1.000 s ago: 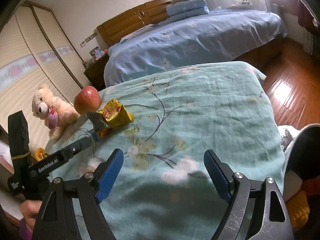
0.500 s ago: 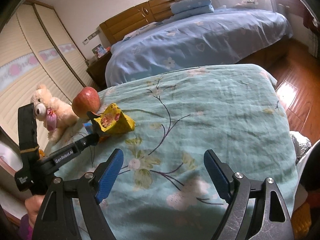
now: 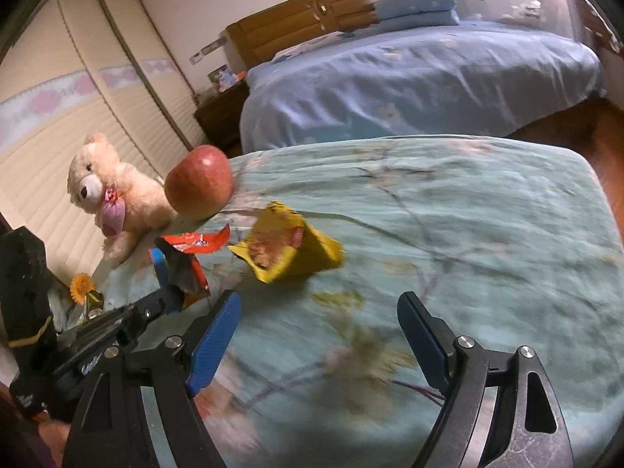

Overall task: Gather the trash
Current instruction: 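Grasp the candy wrapper with left tool while right tool grasps yellow snack bag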

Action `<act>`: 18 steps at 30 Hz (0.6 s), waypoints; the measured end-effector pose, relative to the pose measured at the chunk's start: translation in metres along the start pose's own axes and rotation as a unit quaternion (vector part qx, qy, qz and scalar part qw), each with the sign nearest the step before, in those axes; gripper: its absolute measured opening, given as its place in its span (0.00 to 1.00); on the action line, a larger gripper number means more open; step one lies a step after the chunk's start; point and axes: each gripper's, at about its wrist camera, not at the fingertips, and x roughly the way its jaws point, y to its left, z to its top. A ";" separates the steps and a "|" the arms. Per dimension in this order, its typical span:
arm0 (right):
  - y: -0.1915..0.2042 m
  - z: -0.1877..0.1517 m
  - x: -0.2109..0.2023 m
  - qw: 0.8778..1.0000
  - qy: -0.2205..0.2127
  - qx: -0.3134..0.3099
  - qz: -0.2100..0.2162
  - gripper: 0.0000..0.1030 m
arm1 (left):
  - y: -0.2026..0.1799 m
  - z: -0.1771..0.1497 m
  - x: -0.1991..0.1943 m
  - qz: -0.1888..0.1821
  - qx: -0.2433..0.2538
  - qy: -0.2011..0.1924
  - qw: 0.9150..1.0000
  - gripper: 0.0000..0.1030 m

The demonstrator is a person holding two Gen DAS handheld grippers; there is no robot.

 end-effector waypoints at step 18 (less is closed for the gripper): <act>0.015 0.021 0.037 0.999 0.017 -0.021 -0.027 0.55 | -0.001 0.005 0.004 -0.018 -0.002 0.004 1.000 0.00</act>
